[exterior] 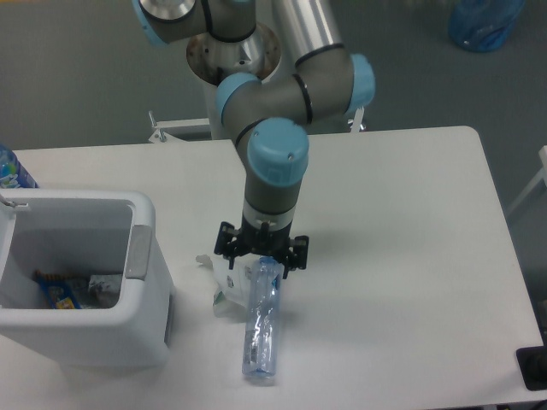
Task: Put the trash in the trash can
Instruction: 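Lower the gripper onto the crumpled white paper and close on it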
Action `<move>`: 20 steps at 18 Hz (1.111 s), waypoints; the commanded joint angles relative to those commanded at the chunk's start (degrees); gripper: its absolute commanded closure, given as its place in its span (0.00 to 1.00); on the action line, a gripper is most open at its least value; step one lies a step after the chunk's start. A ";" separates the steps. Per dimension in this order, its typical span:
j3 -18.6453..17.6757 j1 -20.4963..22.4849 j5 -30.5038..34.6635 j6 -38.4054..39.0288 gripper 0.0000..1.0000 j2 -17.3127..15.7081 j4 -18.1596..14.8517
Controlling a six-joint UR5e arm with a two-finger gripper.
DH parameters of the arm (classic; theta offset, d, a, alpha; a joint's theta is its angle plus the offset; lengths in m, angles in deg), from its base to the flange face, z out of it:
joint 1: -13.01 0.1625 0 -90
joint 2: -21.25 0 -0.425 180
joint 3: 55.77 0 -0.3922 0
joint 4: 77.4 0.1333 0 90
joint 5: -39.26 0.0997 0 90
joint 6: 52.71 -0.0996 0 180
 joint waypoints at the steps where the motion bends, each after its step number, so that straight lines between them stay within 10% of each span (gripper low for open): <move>1: 0.00 -0.35 -0.09 0.00 0.00 0.17 0.35; 20: -1.32 -3.16 0.35 0.97 0.09 2.90 2.64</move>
